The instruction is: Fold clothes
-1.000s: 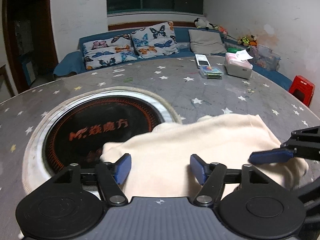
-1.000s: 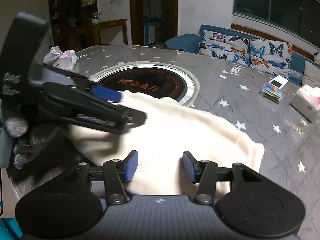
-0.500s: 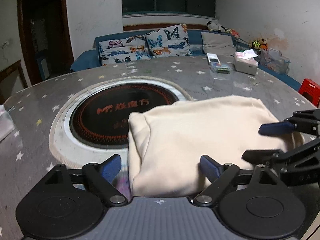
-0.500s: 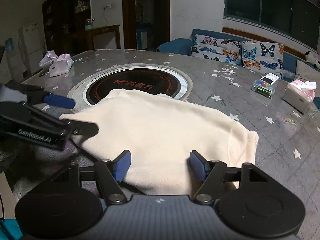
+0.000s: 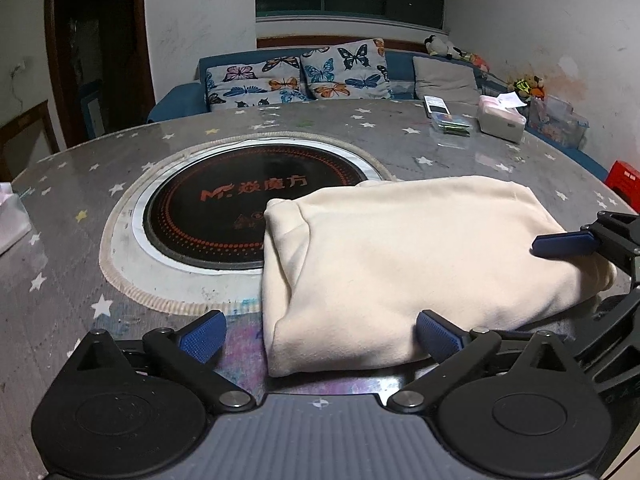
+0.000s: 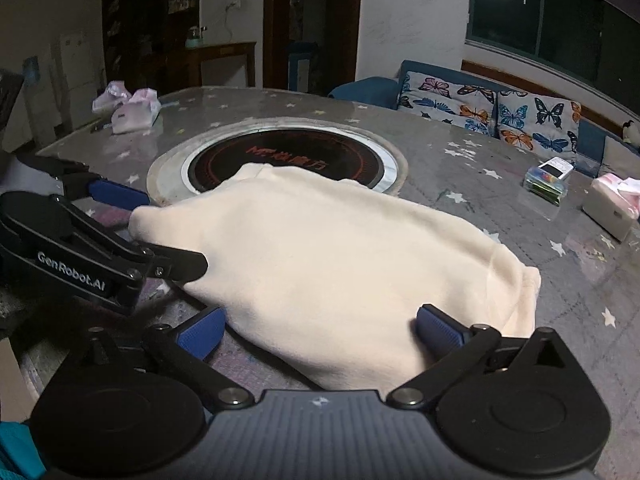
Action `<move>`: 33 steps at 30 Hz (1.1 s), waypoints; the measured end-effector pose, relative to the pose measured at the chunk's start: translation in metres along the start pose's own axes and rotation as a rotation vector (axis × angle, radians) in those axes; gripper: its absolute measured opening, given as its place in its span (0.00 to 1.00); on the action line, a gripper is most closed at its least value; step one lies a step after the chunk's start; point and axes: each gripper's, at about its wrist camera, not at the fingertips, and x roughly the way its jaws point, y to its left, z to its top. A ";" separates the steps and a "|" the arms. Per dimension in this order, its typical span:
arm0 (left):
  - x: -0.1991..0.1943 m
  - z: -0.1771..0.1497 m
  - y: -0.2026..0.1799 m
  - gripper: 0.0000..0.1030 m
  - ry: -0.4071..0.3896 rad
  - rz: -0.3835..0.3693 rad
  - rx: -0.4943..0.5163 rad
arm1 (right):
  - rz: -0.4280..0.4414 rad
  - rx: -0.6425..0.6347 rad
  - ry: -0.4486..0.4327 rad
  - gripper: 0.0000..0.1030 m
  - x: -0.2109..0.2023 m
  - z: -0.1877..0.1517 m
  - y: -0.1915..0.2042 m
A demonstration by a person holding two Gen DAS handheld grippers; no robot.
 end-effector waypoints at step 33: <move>0.000 0.016 0.039 1.00 -0.018 0.083 -0.141 | 0.005 0.132 -0.022 1.00 -0.004 0.028 -0.044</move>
